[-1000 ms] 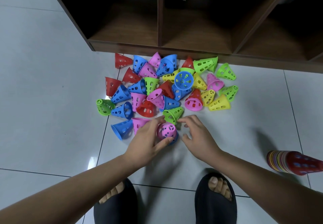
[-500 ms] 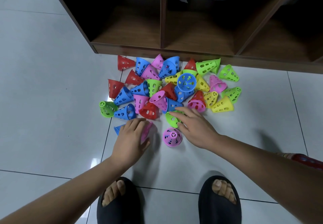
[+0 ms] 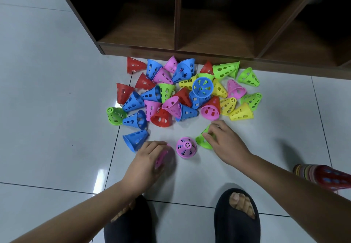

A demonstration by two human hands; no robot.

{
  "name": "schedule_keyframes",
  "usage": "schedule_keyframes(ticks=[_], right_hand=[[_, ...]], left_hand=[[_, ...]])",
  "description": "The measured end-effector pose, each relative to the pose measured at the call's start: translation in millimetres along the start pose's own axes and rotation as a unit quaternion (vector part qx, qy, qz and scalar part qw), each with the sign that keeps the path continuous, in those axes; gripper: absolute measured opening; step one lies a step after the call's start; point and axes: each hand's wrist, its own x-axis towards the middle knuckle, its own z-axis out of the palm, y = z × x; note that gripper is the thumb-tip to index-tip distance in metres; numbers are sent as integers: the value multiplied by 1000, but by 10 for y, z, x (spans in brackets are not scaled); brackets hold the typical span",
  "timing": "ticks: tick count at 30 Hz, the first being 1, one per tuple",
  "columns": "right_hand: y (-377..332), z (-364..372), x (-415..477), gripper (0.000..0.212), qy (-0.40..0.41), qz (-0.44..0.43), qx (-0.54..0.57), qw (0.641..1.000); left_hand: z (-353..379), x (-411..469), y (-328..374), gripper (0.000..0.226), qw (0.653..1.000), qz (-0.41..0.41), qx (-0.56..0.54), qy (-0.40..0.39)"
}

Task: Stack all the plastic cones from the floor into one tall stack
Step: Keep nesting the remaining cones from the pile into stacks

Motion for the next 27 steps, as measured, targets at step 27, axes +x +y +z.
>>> schedule_keyframes(ticks=[27], right_hand=[[-289, -106, -120, 53, 5, 196, 248, 949]], left_hand=[[-59, 1, 10, 70, 990, -129, -61, -10]])
